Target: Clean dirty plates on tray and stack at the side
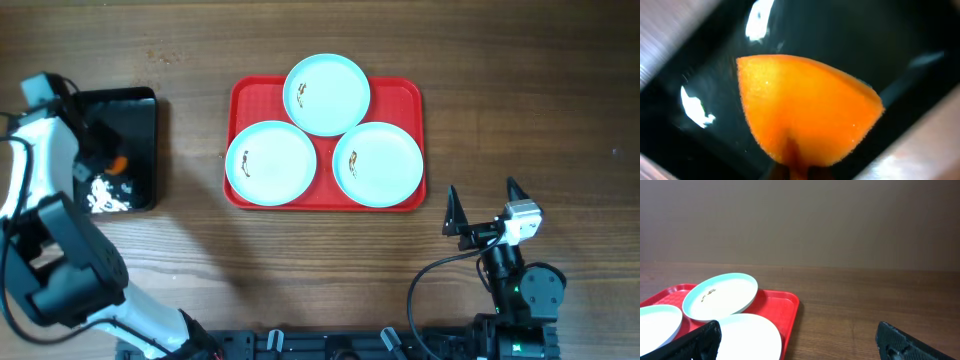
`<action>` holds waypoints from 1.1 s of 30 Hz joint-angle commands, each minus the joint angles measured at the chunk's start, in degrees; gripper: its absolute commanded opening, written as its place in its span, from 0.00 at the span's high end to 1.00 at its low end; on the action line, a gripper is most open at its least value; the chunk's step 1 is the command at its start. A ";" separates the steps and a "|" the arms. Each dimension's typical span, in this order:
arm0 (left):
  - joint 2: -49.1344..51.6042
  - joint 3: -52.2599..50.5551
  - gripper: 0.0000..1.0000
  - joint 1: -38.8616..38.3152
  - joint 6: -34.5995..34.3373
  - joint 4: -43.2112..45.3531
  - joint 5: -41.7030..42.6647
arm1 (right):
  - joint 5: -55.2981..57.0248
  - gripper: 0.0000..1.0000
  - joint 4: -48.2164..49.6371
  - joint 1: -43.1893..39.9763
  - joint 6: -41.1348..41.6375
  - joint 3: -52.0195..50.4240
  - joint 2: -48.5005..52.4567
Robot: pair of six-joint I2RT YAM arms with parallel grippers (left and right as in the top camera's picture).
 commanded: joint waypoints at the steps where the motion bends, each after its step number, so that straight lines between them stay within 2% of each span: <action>1: -9.49 7.30 0.96 0.13 0.74 0.96 3.72 | 0.61 0.00 0.17 -0.22 -0.98 -0.15 -0.20; 4: -12.94 7.67 0.96 0.13 0.74 2.93 5.68 | 0.61 0.00 0.17 -0.22 -0.98 -0.15 -0.20; 8: -12.28 5.90 0.96 0.02 0.74 2.73 2.45 | 0.61 0.00 0.17 -0.22 -1.01 -0.15 -0.17; 12: -5.90 -1.60 0.94 0.02 0.74 5.14 0.52 | 0.61 0.00 0.17 -0.22 -0.96 -0.15 -0.17; 14: -2.03 -3.65 0.96 0.02 0.96 5.14 0.48 | 0.61 0.01 0.17 -0.22 -1.01 -0.15 -0.20; 19: 2.29 -3.50 0.96 0.02 5.05 2.16 0.52 | 0.61 0.00 0.17 -0.22 -0.98 -0.15 -0.17; 25: -4.09 5.90 0.96 -0.04 5.05 -2.97 6.93 | 0.61 0.00 0.17 -0.22 -0.98 -0.15 -0.17; 27: -10.88 11.91 0.96 -0.04 5.03 -2.71 15.96 | 0.61 0.00 0.17 -0.22 -0.98 -0.15 -0.17; 30: -15.13 12.41 0.96 -0.33 5.03 -1.31 19.26 | 0.61 0.00 0.17 -0.22 -0.98 -0.15 -0.20; 33: -16.81 12.39 0.96 -1.86 4.98 -4.85 19.26 | 0.61 0.00 0.17 -0.22 -1.01 -0.15 -0.17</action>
